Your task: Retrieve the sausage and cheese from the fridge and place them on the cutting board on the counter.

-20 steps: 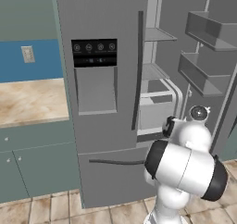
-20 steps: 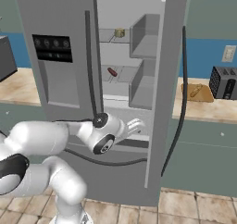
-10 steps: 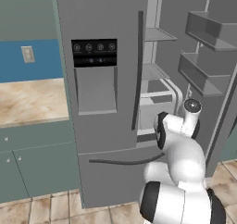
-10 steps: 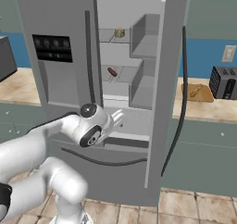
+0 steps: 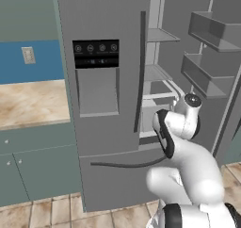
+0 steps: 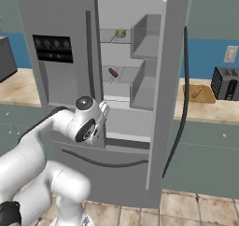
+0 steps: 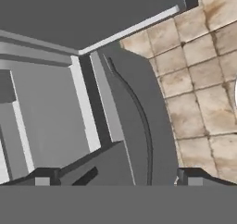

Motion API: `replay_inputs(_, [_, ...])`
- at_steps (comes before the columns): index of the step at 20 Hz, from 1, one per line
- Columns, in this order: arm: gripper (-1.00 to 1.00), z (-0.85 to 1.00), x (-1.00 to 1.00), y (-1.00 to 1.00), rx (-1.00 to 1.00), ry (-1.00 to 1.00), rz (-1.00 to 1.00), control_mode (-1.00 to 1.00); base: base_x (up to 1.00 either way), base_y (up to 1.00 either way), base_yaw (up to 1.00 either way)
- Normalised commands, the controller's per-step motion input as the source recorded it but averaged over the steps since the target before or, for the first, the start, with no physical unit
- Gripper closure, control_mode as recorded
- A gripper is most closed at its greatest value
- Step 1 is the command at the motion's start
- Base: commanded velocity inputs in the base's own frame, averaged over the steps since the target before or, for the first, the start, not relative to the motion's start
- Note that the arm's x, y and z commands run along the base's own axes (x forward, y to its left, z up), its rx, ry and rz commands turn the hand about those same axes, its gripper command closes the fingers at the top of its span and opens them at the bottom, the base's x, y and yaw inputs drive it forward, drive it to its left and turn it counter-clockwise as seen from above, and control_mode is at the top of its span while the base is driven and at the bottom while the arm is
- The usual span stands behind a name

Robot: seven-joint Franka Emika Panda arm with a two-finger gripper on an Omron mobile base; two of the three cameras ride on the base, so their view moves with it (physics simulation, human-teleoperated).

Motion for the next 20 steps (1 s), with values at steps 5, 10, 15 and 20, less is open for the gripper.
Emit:
replay_inputs(5, [-1.00,0.01,0.09,0.36,-0.28,-0.14,0.54,-1.00,0.00,0.00,0.00])
replay_inputs(10, [-1.00,0.08,0.23,0.44,-0.34,-0.22,0.37,-1.00,0.00,0.00,0.00])
replay_inputs(15, [-1.00,0.16,0.27,0.45,-0.38,-0.17,0.29,-1.00,0.00,0.00,0.00])
replay_inputs(20, [-1.00,0.34,0.08,0.27,-0.45,-0.11,0.21,-1.00,0.00,0.00,0.00])
